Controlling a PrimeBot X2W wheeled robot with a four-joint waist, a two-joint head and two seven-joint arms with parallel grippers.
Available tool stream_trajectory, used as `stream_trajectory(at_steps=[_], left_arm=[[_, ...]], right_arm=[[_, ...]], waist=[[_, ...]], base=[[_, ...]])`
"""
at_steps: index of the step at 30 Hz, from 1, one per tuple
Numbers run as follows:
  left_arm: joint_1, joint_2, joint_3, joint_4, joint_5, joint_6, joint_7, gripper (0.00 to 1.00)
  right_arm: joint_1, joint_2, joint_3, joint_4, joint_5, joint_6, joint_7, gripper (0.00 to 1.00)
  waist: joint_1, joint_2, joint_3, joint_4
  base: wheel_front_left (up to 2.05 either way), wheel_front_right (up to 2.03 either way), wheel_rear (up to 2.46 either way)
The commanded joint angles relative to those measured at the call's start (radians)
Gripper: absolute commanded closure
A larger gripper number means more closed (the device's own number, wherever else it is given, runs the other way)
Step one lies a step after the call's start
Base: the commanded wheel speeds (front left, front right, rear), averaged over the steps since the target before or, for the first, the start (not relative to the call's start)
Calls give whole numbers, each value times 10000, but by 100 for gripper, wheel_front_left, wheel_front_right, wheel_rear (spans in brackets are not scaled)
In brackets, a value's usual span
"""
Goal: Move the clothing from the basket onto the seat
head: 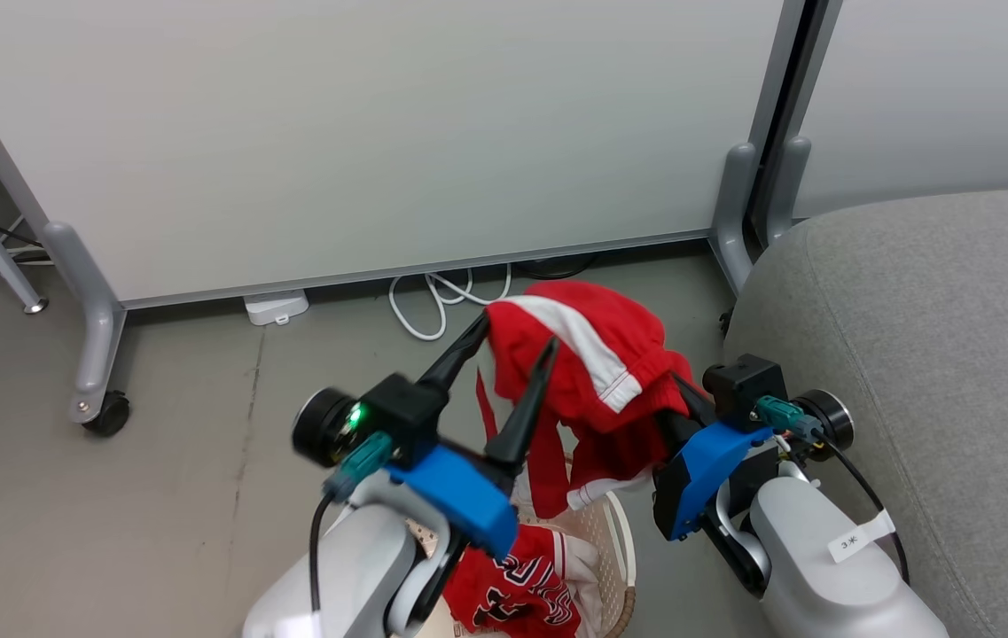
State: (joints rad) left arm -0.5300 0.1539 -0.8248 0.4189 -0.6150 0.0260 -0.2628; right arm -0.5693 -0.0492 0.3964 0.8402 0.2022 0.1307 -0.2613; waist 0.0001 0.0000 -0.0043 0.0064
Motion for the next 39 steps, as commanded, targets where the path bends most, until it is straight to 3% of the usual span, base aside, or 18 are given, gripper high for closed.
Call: stream_trajectory(at_steps=[1, 13, 26, 39], left_arm=[[519, 137, 427, -286, 438, 69, -29, 0], [3176, 158, 3200, -1171, 2219, -182, -30, 0], [3745, -474, 4518, -1035, 3168, -914, -30, 0], [3760, -749, 5106, -669, 3608, -1245, -29, 0]], right_arm=[[72, -24, 15, -94, -22, 1, -54, 100], [221, -22, 27, -274, -22, 1, -55, 100], [308, -22, 92, -407, 14, 1, -56, 100], [308, -24, 334, -937, 238, 1, -56, 100]], waist=[[-1, 0, 8, -51], [-1, 0, 15, -303], [-1, 0, 41, -451], [-1, 0, 251, -2137]], base=[[0, 0, 0], [0, 0, 0], [0, 0, 0], [0, 0, 0]])
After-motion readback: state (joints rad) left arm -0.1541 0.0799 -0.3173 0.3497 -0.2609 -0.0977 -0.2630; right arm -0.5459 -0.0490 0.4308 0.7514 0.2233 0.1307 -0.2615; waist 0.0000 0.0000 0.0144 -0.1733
